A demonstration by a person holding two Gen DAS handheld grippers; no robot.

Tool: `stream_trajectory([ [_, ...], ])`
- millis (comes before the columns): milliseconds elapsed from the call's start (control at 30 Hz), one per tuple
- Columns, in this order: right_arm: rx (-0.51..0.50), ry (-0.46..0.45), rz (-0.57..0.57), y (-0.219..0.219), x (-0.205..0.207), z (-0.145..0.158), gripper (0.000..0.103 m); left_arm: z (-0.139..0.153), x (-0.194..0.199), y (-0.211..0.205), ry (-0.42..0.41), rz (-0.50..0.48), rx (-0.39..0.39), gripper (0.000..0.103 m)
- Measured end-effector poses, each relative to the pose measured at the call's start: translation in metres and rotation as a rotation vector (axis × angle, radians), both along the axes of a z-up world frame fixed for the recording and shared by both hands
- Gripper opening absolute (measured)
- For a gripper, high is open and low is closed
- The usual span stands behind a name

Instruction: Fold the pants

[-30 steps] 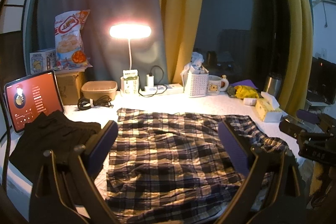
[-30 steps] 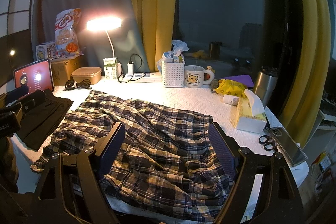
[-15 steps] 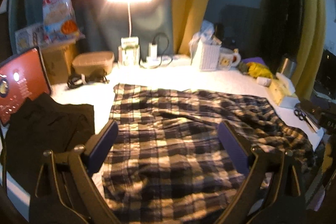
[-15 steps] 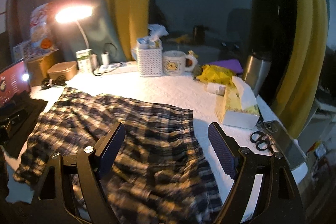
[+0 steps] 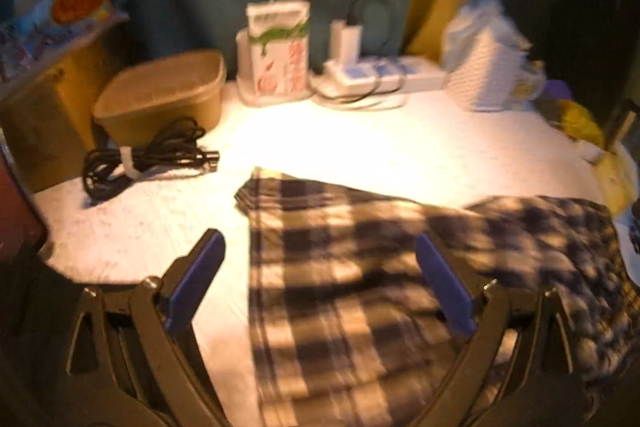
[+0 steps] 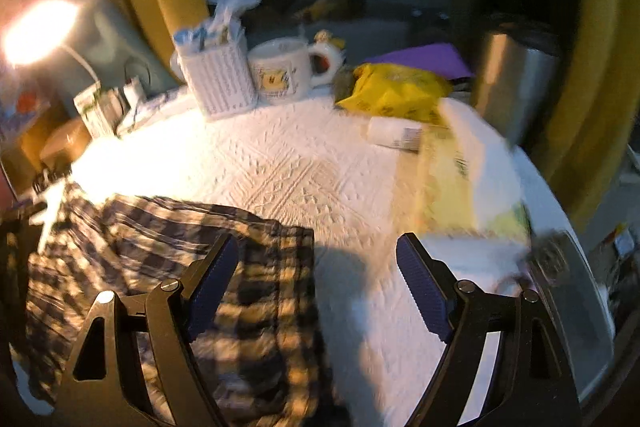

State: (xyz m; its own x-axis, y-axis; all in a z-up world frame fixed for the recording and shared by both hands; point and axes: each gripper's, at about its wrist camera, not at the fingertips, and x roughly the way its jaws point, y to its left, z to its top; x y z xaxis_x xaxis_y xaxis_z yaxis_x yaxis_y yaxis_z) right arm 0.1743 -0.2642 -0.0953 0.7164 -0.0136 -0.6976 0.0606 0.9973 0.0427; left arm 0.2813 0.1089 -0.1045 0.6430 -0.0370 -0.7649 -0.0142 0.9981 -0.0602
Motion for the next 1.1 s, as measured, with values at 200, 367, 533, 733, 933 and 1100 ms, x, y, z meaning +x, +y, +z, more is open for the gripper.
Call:
stream_trajectory([
  [200,-0.028,0.159,0.103,0.015,0.044,-0.034,0.064,-0.039,0.045,0.02,0.141,-0.004,-0.055,0.096],
  [367,-0.056,0.187,0.17,0.026,0.045,-0.047,0.028,-0.046,0.038,0.007,0.141,-0.104,0.016,0.08],
  [533,-0.093,0.108,0.152,0.025,0.049,-0.03,0.024,-0.036,0.023,0.004,0.127,-0.129,-0.017,0.019],
  [733,-0.202,-0.073,0.091,0.019,0.064,0.013,0.022,-0.019,0.013,0.015,0.072,-0.097,-0.026,0.005],
  [933,-0.211,-0.19,0.045,0.008,0.103,0.042,0.022,0.018,0.015,0.016,-0.031,-0.088,-0.023,0.004],
  [1100,-0.187,-0.259,-0.007,-0.001,0.137,0.063,0.022,0.059,0.034,0.021,-0.133,-0.067,-0.013,0.004],
])
